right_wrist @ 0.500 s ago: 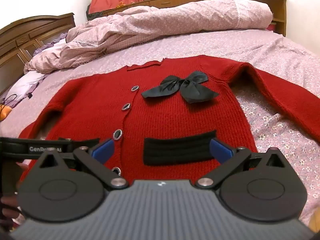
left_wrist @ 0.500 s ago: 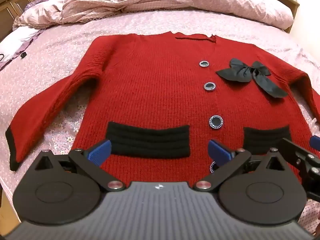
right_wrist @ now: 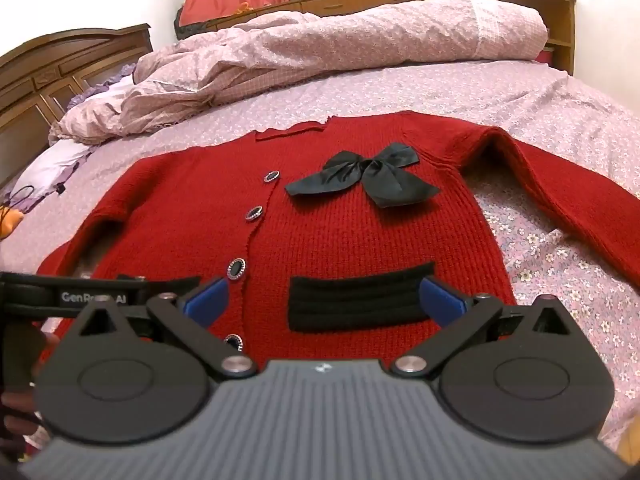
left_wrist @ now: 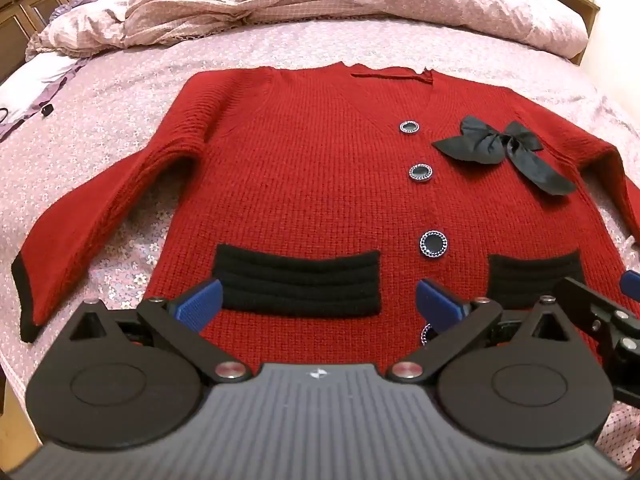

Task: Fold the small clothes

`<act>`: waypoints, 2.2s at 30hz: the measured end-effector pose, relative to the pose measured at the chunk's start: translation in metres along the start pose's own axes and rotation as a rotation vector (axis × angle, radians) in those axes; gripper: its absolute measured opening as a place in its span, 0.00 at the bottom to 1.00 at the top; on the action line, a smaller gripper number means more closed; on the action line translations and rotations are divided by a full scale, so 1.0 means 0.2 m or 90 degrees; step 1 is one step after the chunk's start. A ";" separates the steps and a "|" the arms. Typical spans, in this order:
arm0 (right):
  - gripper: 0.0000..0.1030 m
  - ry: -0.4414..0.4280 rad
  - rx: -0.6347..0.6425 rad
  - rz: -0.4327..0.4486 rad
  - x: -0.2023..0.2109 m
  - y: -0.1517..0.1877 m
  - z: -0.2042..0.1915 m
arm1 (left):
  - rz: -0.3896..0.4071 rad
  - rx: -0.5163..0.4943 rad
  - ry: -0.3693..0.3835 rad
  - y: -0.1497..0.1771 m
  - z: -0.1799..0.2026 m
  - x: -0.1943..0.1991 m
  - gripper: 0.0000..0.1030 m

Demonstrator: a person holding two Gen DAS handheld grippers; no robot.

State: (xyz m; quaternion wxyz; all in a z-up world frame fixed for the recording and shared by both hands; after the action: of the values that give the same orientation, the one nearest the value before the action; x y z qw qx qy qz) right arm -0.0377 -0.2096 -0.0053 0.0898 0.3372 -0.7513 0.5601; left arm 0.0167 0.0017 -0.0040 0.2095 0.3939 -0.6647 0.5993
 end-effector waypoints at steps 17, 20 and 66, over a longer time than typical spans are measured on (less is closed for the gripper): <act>1.00 0.003 0.003 -0.001 0.00 0.00 0.00 | 0.006 -0.006 -0.003 0.05 0.01 -0.03 1.00; 1.00 0.003 0.003 -0.001 0.00 0.00 0.00 | 0.006 -0.006 -0.003 0.05 0.01 -0.03 1.00; 1.00 0.002 -0.023 0.005 -0.01 -0.01 0.06 | -0.003 0.003 -0.016 -0.01 -0.03 -0.08 1.00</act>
State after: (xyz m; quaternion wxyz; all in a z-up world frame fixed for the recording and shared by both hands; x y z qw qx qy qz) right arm -0.0323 -0.2200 -0.0090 0.0948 0.3313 -0.7624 0.5477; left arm 0.0266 0.0109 -0.0131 0.2016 0.4031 -0.6648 0.5958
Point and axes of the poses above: each gripper's, at about its wrist camera, not at the fingertips, and x roughly against the way its jaws point, z to its right, y to its underside, the point moved 2 cm from there along -x, roughly the way its jaws point, and after that the axes turned 15 degrees about -y, right-handed, at the moved point
